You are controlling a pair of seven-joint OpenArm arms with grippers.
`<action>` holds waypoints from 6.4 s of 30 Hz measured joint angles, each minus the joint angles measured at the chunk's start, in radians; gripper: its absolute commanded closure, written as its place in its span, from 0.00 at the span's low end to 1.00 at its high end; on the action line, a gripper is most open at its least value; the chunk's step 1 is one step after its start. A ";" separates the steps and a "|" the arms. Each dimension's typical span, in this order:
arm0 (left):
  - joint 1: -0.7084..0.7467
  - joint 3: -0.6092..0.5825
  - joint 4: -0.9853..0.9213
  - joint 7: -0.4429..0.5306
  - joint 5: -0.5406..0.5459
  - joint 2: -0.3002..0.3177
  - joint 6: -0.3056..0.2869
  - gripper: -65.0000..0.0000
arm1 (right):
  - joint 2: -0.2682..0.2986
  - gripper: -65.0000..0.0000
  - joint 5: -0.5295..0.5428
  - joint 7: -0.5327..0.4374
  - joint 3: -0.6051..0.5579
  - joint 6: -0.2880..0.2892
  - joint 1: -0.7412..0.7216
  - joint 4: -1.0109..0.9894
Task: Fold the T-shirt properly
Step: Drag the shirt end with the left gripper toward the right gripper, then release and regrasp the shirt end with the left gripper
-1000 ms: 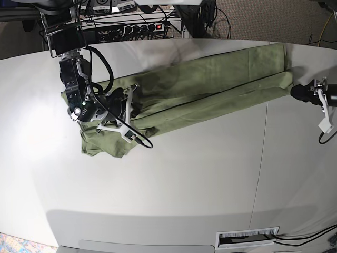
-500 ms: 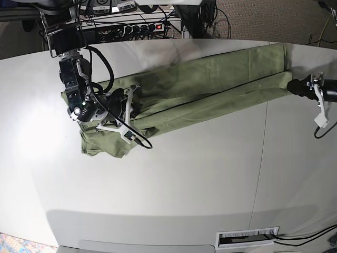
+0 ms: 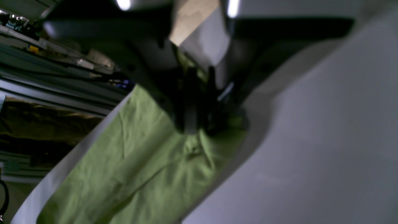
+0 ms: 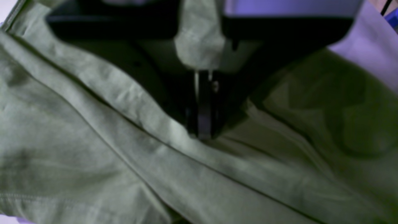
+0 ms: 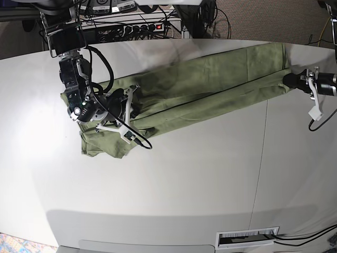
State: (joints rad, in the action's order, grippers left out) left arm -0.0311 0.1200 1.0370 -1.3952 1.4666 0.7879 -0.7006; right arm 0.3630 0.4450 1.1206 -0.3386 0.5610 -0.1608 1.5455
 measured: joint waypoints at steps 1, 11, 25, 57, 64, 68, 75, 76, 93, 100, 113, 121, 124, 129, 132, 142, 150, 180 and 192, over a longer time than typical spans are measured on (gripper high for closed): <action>0.000 0.000 0.000 0.000 0.000 0.000 0.000 1.00 | 0.000 0.98 0.000 0.000 0.000 0.000 0.000 0.000; 0.000 0.000 0.022 0.000 -0.005 0.000 0.000 1.00 | 0.000 0.98 0.000 -0.003 0.000 -0.016 0.000 0.000; -0.069 -0.001 0.051 0.348 -0.290 -0.010 0.007 1.00 | -0.001 0.98 -0.026 -0.030 0.000 -0.097 0.000 -0.002; -0.066 -0.001 0.246 0.094 -0.250 0.053 0.004 0.68 | -0.029 0.98 -0.056 -0.018 0.003 -0.128 0.000 -0.001; 0.002 -0.002 0.300 0.093 -0.190 0.051 0.003 0.68 | -0.029 0.98 -0.056 -0.018 0.004 -0.128 0.000 -0.001; 0.038 -0.002 0.335 0.094 -0.187 0.048 0.003 0.68 | -0.029 0.98 -0.056 -0.018 0.003 -0.128 0.000 -0.001; 0.039 -0.002 0.337 0.219 -0.315 0.011 0.003 0.68 | -0.029 0.98 -0.055 -0.018 0.003 -0.128 0.000 -0.001; 0.039 -0.002 0.337 0.241 -0.344 0.010 0.004 0.68 | -0.029 0.98 -0.055 -0.018 0.003 -0.128 0.000 -0.001; 0.051 -0.002 0.338 0.372 -0.479 0.009 0.004 0.68 | -0.029 0.98 -0.056 -0.018 0.004 -0.128 0.000 -0.001; 0.109 -0.002 0.337 0.369 -0.460 -0.001 0.004 0.78 | -0.029 0.98 -0.056 -0.018 0.003 -0.128 0.000 -0.001; 0.109 -0.002 0.465 0.200 -0.301 0.005 0.004 0.93 | -0.031 0.98 -0.072 -0.018 0.003 -0.127 0.000 -0.001; 0.141 -0.002 0.534 0.100 -0.208 0.005 0.003 0.93 | -0.031 0.98 -0.074 -0.019 0.003 -0.127 0.000 -0.001; 0.169 -0.002 0.535 0.097 -0.248 0.005 0.003 0.93 | -0.031 0.98 -0.074 -0.019 0.003 -0.127 0.000 -0.001; 0.208 -0.002 0.535 0.109 -0.395 0.005 0.003 0.93 | -0.031 0.98 -0.074 -0.019 0.003 -0.127 0.000 -0.001; 0.216 -0.002 0.534 0.134 -0.504 0.005 0.003 0.93 | -0.031 0.98 -0.074 -0.019 0.003 -0.127 0.000 -0.001; 0.222 -0.002 0.539 0.211 -0.647 0.005 0.002 0.93 | -0.031 0.98 -0.074 -0.021 0.003 -0.127 0.000 -0.001; 0.222 -0.002 0.545 0.362 -0.808 0.005 0.061 0.93 | -0.031 0.98 -0.074 -0.022 0.003 -0.127 0.000 -0.001; 0.230 -0.002 0.737 0.560 -0.898 0.004 0.119 0.93 | -0.031 0.98 -0.074 -0.023 0.003 -0.127 0.000 -0.001; 0.230 -0.002 0.718 0.826 -1.059 -0.002 0.172 0.93 | -0.031 0.98 -0.074 -0.024 0.003 -0.127 0.000 -0.001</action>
State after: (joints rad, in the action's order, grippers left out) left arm 0.1986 0.1181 1.7550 -0.5697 0.4072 0.7864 -0.5282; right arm 0.3317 0.3706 1.0969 -0.3351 0.4335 -0.1608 1.5448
